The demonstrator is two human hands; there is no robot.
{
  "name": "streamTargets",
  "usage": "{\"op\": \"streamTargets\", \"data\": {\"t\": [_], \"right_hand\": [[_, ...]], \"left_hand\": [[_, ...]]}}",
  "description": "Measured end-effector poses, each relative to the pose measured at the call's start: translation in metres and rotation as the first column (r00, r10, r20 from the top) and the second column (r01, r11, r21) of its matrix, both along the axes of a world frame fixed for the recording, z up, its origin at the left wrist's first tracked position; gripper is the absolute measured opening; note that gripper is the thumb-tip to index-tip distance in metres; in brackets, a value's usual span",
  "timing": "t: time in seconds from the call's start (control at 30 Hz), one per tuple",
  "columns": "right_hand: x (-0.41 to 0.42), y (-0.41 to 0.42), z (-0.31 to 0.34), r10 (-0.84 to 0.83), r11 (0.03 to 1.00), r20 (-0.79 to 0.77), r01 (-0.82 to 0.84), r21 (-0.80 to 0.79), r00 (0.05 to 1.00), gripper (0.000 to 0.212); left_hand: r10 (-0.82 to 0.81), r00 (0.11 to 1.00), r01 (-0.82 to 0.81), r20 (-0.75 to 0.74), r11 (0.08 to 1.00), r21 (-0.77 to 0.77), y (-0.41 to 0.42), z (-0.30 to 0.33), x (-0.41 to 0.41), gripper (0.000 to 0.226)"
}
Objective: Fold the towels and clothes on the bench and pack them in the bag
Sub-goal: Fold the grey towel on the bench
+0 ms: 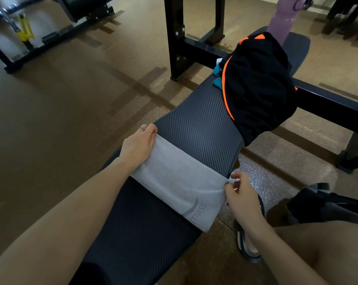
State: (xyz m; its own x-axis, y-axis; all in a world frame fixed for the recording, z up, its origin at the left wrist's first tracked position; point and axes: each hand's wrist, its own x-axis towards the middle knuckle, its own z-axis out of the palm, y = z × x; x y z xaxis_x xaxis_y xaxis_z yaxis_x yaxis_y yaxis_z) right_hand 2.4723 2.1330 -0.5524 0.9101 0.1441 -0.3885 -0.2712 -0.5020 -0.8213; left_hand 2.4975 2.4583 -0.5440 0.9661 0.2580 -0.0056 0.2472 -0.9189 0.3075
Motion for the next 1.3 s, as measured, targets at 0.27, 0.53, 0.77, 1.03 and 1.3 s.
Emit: {"op": "streamTargets", "data": {"t": [0.27, 0.53, 0.77, 1.03, 1.3], "right_hand": [[0.014, -0.005, 0.002, 0.028, 1.0, -0.037, -0.028, -0.013, 0.999, 0.024], [0.002, -0.004, 0.004, 0.065, 0.998, -0.066, -0.065, 0.004, 0.996, 0.013], [-0.018, -0.005, 0.007, 0.114, 0.994, -0.148, -0.111, 0.023, 0.983, 0.013], [-0.047, -0.007, 0.011, 0.08, 0.99, -0.417, -0.023, 0.141, 0.906, 0.016], [-0.061, -0.02, 0.028, 0.728, 0.668, 0.288, -0.548, -0.504, 0.622, 0.067]], "left_hand": [[-0.059, 0.998, 0.059, -0.01, 0.955, 0.291, -0.051, 0.021, -0.054, 0.053], [-0.216, 0.94, 0.256, -0.263, 0.958, 0.129, -0.139, -0.004, -0.152, 0.063], [-0.336, 0.89, 0.386, -0.309, 0.915, 0.116, -0.154, 0.017, -0.188, 0.088], [-0.324, 0.94, 0.341, -0.108, 0.873, 0.349, -0.171, -0.01, -0.23, 0.056], [-0.419, 0.908, 0.375, 0.017, 0.829, 0.415, -0.154, -0.006, -0.238, 0.04]]}}
